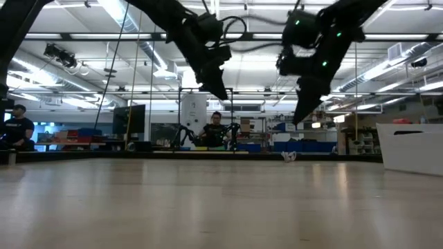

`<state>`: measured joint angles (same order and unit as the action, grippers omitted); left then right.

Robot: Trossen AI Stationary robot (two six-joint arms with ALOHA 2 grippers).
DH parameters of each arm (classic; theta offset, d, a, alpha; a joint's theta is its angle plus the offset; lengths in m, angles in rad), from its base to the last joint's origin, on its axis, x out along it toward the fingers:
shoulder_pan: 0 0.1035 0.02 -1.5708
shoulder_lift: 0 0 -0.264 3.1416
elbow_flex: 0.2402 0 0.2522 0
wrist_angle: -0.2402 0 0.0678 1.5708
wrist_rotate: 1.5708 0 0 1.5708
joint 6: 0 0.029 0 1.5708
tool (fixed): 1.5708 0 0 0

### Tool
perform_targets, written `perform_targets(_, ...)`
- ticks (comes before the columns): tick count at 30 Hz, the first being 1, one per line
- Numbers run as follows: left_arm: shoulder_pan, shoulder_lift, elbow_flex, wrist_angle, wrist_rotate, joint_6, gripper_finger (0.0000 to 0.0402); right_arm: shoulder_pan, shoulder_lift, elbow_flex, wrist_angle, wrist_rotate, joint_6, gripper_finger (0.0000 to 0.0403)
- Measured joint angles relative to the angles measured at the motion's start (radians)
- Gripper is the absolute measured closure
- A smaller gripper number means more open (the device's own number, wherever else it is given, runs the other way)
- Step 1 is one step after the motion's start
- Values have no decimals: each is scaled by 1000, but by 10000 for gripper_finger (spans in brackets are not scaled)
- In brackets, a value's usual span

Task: Pick and place USB-C Cables
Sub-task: Put the white charger cable into the white bin

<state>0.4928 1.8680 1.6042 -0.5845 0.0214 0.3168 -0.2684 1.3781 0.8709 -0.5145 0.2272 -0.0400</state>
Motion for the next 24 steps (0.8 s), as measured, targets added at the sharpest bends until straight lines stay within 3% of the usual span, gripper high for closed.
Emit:
perform_targets(4,24,-9,-69,120,195,35,230,-60,119,96,-48,-36,-9,220)
perform_targets(10,81,-46,-74,124,237,2,230,-108,262,327,-214,10,-64,220)
perform_targets(13,83,-72,-73,120,293,-10,230,-173,335,442,-321,29,125,220)
perform_targets(16,81,-84,-73,77,303,-5,230,-247,395,514,-406,-45,312,220)
perform_targets(24,104,-84,-74,10,295,9,230,-381,518,541,-444,-247,385,220)
